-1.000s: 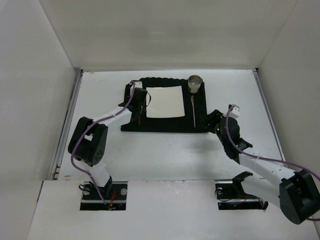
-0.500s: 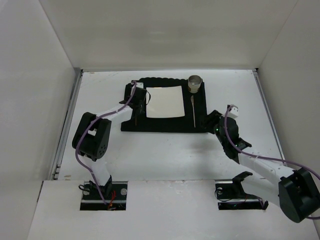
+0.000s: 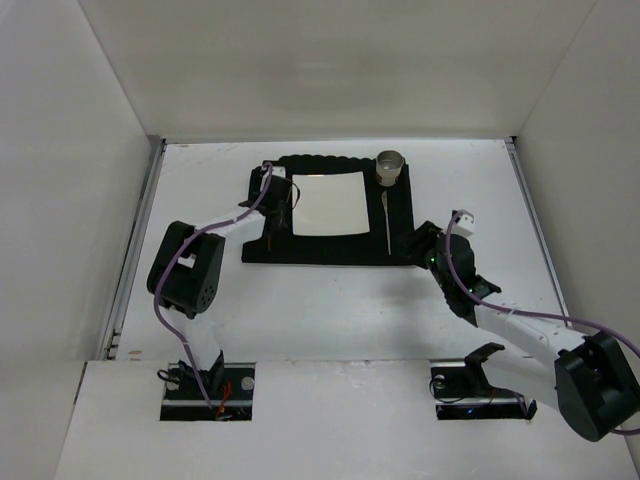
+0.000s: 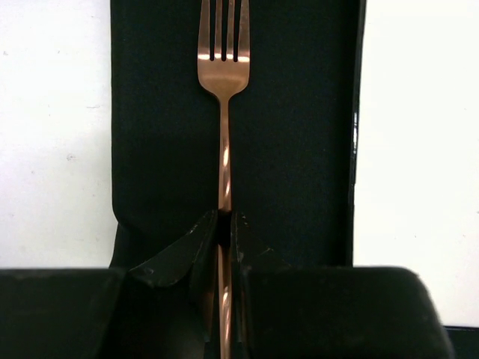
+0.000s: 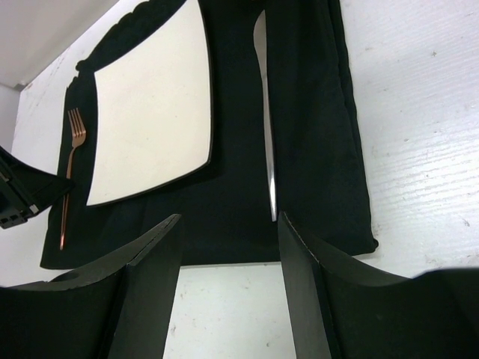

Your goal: Set the dinner table for one person

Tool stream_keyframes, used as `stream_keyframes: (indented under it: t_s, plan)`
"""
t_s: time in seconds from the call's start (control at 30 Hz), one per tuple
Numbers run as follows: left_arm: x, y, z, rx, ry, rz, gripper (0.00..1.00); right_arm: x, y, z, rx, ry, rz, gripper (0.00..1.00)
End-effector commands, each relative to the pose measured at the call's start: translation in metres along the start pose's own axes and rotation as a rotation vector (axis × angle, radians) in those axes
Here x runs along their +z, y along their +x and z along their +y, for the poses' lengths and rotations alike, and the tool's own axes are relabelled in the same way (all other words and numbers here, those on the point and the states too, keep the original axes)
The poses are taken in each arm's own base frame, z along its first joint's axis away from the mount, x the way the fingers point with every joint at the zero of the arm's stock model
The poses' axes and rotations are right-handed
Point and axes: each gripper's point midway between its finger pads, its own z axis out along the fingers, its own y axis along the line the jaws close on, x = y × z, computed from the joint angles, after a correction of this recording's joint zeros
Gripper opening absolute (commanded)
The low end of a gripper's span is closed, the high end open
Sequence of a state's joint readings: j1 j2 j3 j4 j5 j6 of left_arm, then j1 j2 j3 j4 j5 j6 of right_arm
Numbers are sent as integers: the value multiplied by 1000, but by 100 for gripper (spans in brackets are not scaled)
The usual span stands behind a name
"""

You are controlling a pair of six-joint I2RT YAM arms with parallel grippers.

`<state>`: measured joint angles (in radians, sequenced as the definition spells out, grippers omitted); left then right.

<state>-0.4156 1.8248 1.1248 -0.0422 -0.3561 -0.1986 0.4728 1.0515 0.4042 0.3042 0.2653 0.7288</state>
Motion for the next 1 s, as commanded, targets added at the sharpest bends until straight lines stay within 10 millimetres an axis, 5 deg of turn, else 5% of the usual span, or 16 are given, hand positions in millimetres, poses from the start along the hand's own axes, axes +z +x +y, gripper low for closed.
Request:
stream_keyframes:
  t_s: [0.0,0.63,0.97]
  plan:
    - [2,-20,3,-1,-11,-40,3,1,-20,18,3,-50,-66,59]
    - [18,-1,1,5,-20,-4,9,2,-19,18,0,-45,-65,59]
    - [-14,-20,5,-14,-33,-81,56,0,-20,18,1,-49,-68,59]
